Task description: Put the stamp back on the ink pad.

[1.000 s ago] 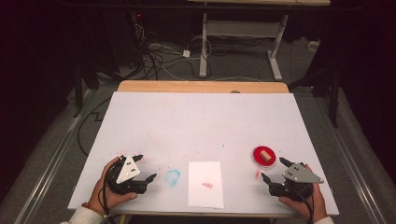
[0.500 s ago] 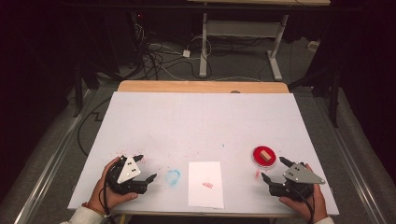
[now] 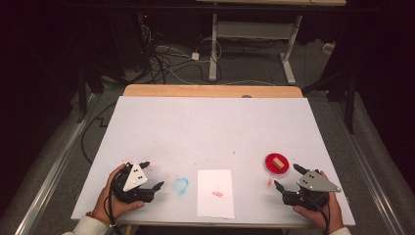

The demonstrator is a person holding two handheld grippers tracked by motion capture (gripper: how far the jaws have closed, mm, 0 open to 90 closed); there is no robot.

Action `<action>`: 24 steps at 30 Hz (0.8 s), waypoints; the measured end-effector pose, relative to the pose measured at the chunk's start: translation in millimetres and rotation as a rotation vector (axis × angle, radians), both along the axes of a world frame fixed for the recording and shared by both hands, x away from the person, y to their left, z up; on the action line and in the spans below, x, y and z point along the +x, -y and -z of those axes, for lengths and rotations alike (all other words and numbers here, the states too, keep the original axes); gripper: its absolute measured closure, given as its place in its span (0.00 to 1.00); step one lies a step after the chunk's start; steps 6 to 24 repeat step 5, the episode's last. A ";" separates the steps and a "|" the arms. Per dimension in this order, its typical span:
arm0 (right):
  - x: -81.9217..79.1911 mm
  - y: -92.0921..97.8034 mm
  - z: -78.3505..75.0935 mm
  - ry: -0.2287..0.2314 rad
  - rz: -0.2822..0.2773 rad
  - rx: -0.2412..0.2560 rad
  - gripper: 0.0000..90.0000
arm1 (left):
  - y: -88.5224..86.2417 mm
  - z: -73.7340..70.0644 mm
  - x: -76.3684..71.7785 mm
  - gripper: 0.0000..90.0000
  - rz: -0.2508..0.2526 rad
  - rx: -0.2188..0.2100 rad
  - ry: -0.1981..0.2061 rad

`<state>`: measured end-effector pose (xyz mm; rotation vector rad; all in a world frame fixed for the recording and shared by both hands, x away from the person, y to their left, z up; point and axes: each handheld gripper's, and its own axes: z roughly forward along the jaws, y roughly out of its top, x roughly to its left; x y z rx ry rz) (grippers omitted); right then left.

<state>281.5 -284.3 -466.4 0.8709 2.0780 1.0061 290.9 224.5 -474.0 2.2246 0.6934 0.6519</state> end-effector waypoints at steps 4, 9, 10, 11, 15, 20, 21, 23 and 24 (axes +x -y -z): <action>-0.5 1.6 -2.9 0.013 0.007 0.004 0.20 | -0.1 0.2 0.6 0.23 -0.001 0.000 -0.002; -0.7 1.9 -3.6 0.015 0.007 0.008 0.20 | -0.1 0.1 1.1 0.23 -0.002 0.000 -0.003; -0.7 1.9 -3.6 0.015 0.007 0.008 0.20 | -0.1 0.1 1.1 0.23 -0.002 0.000 -0.003; -0.7 1.9 -3.6 0.015 0.007 0.008 0.20 | -0.1 0.1 1.1 0.23 -0.002 0.000 -0.003; -0.7 1.9 -3.6 0.015 0.007 0.008 0.20 | -0.1 0.1 1.1 0.23 -0.002 0.000 -0.003; -0.7 1.9 -3.6 0.015 0.007 0.008 0.20 | -0.1 0.1 1.1 0.23 -0.002 0.000 -0.003; -0.7 1.9 -3.6 0.015 0.007 0.008 0.20 | -0.1 0.1 1.1 0.23 -0.002 0.000 -0.003; -0.7 1.9 -3.6 0.015 0.007 0.008 0.20 | -0.1 0.1 1.1 0.23 -0.002 0.000 -0.003; -0.7 1.9 -3.6 0.015 0.007 0.008 0.20 | -0.1 0.1 1.1 0.23 -0.002 0.000 -0.003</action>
